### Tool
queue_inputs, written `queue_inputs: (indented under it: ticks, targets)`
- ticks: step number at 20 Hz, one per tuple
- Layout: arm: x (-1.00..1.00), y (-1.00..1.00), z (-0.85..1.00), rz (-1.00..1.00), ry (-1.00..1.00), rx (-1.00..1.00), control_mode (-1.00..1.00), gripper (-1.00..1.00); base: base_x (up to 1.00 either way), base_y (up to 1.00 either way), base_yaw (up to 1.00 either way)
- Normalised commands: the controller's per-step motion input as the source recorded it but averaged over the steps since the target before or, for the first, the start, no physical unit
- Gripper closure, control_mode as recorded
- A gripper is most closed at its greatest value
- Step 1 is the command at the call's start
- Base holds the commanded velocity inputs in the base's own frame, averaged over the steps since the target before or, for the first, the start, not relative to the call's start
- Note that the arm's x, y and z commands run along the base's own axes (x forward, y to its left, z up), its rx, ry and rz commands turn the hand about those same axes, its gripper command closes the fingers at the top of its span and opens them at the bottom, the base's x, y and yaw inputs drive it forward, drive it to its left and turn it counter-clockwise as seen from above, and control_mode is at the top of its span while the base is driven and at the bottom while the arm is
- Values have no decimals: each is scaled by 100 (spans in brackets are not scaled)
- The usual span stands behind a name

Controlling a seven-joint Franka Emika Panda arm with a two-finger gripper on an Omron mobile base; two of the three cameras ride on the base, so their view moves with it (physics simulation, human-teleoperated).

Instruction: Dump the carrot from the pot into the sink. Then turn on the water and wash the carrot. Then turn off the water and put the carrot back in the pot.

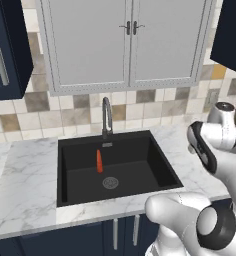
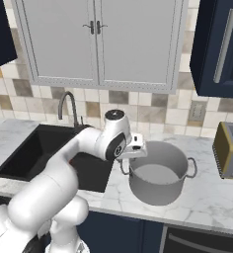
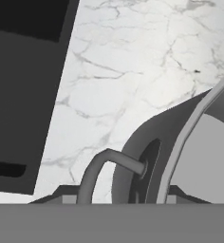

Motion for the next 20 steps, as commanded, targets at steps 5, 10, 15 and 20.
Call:
queue_inputs:
  ticks: [5, 10, 15, 20]
  targets:
    - [0, -26, -32, 14, 0, 0, -100, 100, 0, 0, 0]
    - [1, -24, -32, 14, 0, 0, -100, 100, 0, 0, 0]
    - [6, -14, -27, 14, 0, 0, -100, 100, 0, 0, 0]
    - [14, -4, -19, 13, 1, -1, -100, 100, 0, 0, 0]
